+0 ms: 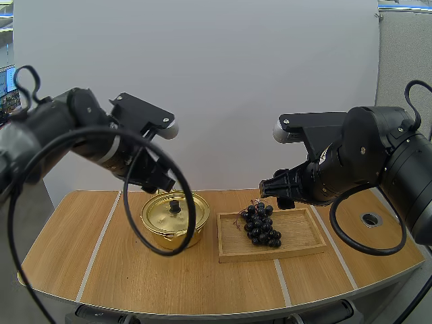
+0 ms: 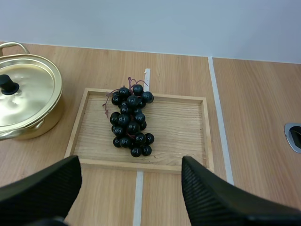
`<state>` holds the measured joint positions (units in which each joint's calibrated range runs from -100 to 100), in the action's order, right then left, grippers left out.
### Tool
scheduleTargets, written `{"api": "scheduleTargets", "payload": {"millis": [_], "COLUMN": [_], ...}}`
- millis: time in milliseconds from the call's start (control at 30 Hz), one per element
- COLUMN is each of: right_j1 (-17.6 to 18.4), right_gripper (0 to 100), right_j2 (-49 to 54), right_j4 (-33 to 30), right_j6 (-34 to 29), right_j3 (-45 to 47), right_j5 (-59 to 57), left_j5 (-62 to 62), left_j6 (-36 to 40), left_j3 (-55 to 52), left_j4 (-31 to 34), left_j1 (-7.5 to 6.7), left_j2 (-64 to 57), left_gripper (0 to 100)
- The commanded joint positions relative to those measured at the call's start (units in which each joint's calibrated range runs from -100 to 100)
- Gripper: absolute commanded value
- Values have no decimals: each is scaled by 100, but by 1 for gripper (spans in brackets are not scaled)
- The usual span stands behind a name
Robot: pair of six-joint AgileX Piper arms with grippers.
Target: Open the pot, put the grape inside, and close it
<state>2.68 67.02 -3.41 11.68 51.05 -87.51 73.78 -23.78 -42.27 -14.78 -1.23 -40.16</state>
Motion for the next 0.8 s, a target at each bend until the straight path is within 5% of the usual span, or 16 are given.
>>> {"api": "scheduleTargets", "payload": {"millis": [0,133,400,767], "right_j1": [-18,-18,-18,-18], "right_gripper": [100,100,100,100], "right_j2": [20,20,20,20], "right_j4": [-27,-27,-27,-27], "right_j6": [-16,-16,-16,-16], "right_j3": [-77,-77,-77,-77], "right_j5": [101,101,101,101], "left_j5": [382,816,1101,824], "left_j6": [-153,-177,-177,-177], "left_j3": [448,992,1753,1797], "left_j4": [-192,-125,78,187], "left_j1": [-4,-32,-307,-315], "left_j2": [449,1131,2317,3423], "left_gripper": [100,100,100,100]}}
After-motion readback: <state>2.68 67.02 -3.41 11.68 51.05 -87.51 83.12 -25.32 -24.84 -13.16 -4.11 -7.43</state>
